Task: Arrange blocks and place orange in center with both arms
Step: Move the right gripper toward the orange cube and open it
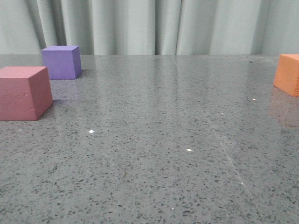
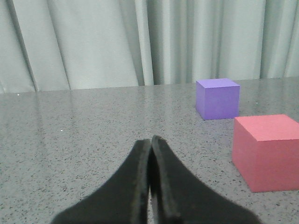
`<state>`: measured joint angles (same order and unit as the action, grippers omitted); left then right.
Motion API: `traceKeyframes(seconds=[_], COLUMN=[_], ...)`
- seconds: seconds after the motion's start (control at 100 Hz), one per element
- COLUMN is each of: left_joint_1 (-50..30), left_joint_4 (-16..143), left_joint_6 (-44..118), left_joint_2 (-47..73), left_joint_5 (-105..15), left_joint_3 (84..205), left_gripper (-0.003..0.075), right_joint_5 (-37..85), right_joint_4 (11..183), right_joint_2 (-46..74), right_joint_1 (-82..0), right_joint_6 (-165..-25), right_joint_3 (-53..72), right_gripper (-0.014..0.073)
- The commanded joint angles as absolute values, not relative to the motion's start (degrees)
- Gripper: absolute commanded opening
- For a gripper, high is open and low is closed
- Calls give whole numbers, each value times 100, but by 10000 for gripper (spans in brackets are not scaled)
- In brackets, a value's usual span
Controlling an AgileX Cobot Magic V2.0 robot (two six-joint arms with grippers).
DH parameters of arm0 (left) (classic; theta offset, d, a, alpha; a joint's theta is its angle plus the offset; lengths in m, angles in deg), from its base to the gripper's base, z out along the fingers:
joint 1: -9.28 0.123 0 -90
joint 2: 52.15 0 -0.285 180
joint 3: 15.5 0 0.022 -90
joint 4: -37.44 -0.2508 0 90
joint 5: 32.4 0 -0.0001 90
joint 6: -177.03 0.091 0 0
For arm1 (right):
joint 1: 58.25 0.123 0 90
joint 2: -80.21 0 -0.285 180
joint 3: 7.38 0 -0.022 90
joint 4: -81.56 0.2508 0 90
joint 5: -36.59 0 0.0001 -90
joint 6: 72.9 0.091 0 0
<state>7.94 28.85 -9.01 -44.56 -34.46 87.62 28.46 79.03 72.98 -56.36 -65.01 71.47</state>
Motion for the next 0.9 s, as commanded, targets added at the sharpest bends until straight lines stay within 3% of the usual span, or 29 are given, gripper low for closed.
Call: traceKeyframes(seconds=[0.0,0.66,0.89], left_joint_1=[801,801,801], left_joint_4=[2888,2888,2888], left_joint_6=[-947,-947,-947], left_joint_2=[-4649,-4649,-4649], left_joint_5=[-3005,-3005,-3005], left_joint_3=[8441,8441,8441], left_gripper=[-19,-19,-19], right_joint_5=[3296,3311,4298], right_joint_4=[7837,7839,7839], right_joint_2=[7442,7442,7441], right_joint_1=[-5669,-5669,-5669], right_joint_6=[-6544,-6544,-6544], right_joint_3=[7063,7063,6872], right_gripper=[-120,-120,-120])
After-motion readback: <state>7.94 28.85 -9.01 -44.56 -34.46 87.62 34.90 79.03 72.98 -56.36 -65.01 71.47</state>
